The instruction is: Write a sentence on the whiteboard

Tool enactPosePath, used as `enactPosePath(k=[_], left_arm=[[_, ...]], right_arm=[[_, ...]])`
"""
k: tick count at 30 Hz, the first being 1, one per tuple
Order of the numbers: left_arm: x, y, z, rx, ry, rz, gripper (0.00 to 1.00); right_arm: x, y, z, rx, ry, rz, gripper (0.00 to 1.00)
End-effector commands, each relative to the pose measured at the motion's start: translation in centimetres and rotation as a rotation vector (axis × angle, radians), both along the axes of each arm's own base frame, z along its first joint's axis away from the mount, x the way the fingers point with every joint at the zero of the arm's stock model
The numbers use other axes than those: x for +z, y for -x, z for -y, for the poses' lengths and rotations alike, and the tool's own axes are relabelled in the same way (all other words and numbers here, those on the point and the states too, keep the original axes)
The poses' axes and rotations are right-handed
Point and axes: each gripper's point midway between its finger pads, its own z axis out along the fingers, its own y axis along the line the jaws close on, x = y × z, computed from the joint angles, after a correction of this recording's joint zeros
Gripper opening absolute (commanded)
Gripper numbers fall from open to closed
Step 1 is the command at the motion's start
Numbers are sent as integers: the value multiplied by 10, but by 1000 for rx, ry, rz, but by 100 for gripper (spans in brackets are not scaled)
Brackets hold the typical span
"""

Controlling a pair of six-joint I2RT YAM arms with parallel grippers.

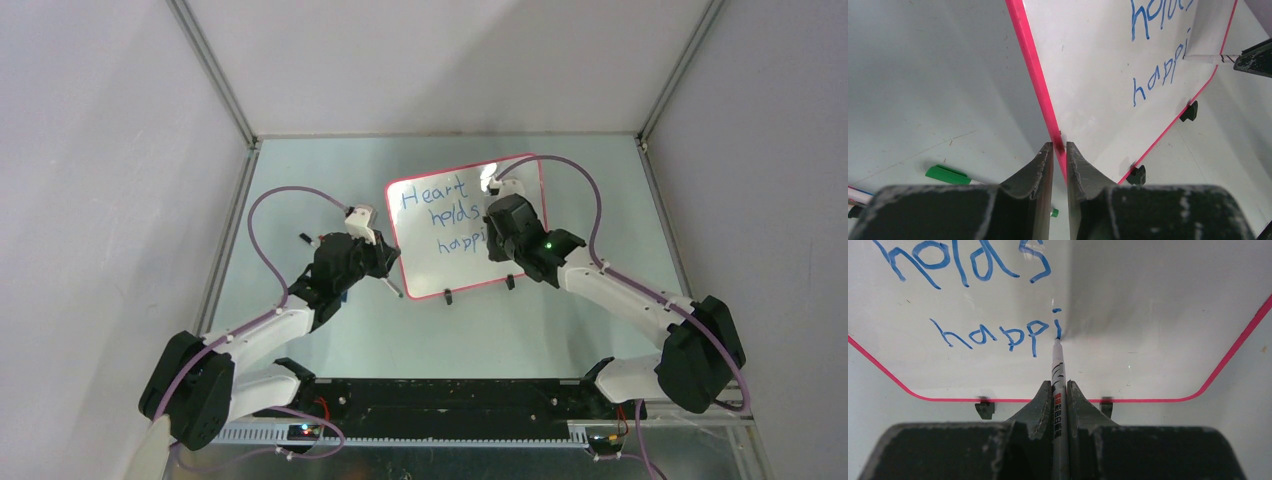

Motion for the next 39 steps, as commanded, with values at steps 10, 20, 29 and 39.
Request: enactPosePath(k=[10, 20, 29, 39], left_arm=[[15, -5, 1, 0, -1, 57, 20], [15, -5, 1, 0, -1, 57, 20], [16, -4, 1, -2, 1, 57, 20], [15, -4, 1, -1, 1, 57, 20]], right_arm=[[3, 5, -2, 12, -7, 8, 0], [33, -4, 7, -7, -44, 78, 0], [29, -13, 9, -27, -38, 78, 0], [31, -18, 8, -32, -41, 83, 0]])
